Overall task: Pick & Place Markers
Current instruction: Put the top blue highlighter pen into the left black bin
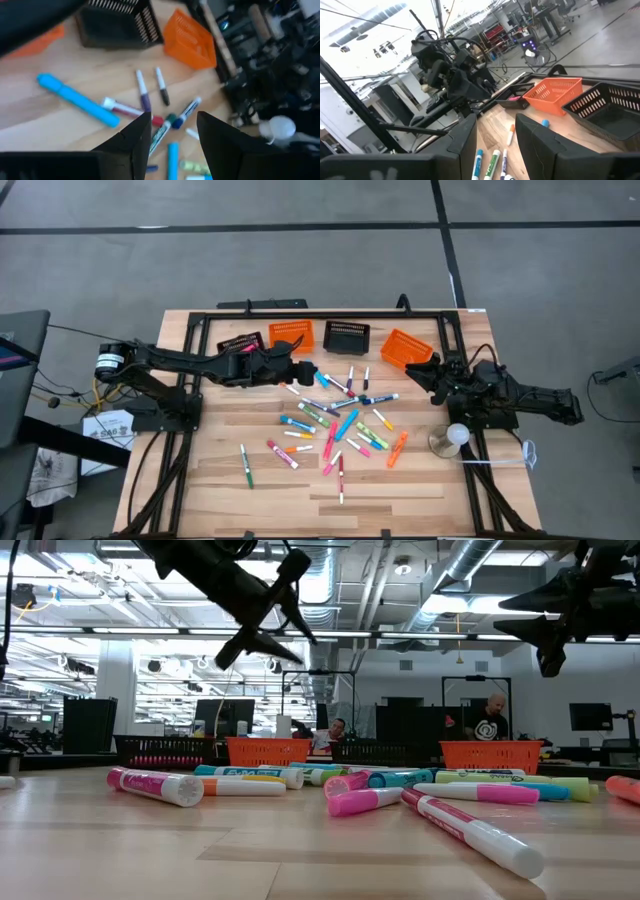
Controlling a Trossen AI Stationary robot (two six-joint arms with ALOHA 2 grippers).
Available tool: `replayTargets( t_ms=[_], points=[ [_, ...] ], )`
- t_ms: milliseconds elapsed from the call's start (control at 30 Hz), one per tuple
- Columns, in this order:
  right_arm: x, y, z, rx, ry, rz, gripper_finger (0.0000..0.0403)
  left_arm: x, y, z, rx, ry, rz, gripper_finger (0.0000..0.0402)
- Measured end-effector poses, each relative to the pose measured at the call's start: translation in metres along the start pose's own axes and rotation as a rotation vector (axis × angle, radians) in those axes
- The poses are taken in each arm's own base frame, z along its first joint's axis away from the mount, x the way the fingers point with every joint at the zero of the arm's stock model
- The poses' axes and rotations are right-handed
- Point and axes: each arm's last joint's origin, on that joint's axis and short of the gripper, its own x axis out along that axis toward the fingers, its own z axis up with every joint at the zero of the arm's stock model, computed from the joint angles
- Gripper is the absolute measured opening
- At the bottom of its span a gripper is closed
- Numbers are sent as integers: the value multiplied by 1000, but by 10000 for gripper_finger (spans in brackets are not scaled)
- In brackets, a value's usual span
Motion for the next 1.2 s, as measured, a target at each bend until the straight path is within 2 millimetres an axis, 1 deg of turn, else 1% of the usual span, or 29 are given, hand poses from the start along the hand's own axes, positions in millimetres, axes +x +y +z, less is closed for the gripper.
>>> replayTargets(
  t_ms=[133, 267, 333, 433, 500, 567, 633, 733, 800, 933, 1033, 1200],
  points=[
    [0, 0, 0, 0, -1, -1, 125, -3, -18, 12, 40, -63, -94, 158],
    [0, 0, 0, 0, -1, -1, 125, -9, -37, 27, 109, -147, -120, 158],
    [0, 0, 0, 0, -1, -1, 125, -8, -45, 32, 114, -180, -121, 158],
    [0, 0, 0, 0, -1, -1, 125, 6, -54, 32, 119, -181, -112, 158],
    [0, 0, 0, 0, -2, -3, 125, 23, -59, 28, 133, -150, -108, 158],
    [0, 0, 0, 0, -2, -3, 125, 39, -60, 26, 153, -120, -97, 158],
    [0, 0, 0, 0, -2, -3, 125, 47, -59, 29, 135, -104, -94, 158],
    [0, 0, 0, 0, -2, -2, 125, 53, -53, 38, 55, -117, -74, 158],
    [0, 0, 0, 0, -1, -3, 125, 58, -48, 41, 40, -126, -52, 158],
    [0, 0, 0, -10, 2, -5, 125, 74, -38, 33, -9, -96, -6, 158],
    [0, 0, 0, -38, 2, -5, 125, 83, -34, 25, -49, -29, -18, 158],
    [0, 0, 0, -54, -1, -4, 125, 82, -36, 22, -40, 11, -49, 158]
  ],
)
